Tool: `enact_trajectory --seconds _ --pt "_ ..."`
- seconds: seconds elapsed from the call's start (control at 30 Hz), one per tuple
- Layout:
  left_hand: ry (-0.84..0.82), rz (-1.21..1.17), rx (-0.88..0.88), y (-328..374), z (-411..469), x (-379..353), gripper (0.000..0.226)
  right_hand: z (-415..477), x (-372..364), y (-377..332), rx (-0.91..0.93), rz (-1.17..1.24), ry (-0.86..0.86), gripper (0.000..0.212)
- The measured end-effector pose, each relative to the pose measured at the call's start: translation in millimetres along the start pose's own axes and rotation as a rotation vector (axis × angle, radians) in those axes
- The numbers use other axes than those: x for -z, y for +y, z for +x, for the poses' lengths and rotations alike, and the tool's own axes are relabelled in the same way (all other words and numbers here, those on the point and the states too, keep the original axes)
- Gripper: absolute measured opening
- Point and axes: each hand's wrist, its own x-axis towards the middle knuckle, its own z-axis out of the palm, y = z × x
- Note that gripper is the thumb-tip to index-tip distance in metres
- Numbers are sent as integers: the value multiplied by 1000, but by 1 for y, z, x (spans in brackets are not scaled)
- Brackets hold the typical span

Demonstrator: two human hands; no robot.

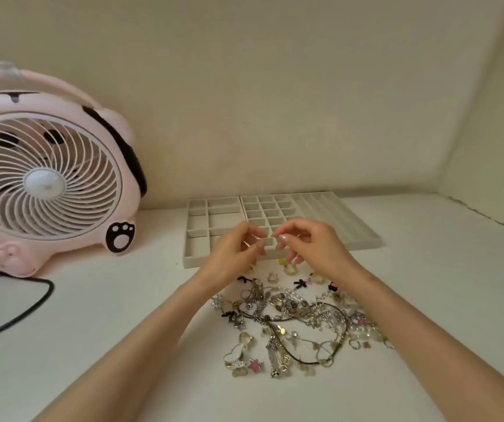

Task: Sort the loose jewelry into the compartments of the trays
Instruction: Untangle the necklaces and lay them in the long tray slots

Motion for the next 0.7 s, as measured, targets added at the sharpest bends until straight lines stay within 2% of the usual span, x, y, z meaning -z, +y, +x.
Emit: enact_trajectory --seconds 0.13,0.33,0.5,0.6,0.7 --pt "-7 57 25 -5 0 10 10 -7 -4 7 -24 18 13 15" --pt "-199 160 101 -10 -2 35 10 -12 -9 15 -35 19 -20 13" --pt "-438 297 148 -5 -9 43 13 -17 -11 20 19 -191 -50 10" --pt "-475 379 131 3 -13 36 18 -19 -15 18 84 -326 -128 2" --pt "-500 480 104 9 -14 32 24 -23 -19 9 99 -415 -242 15"
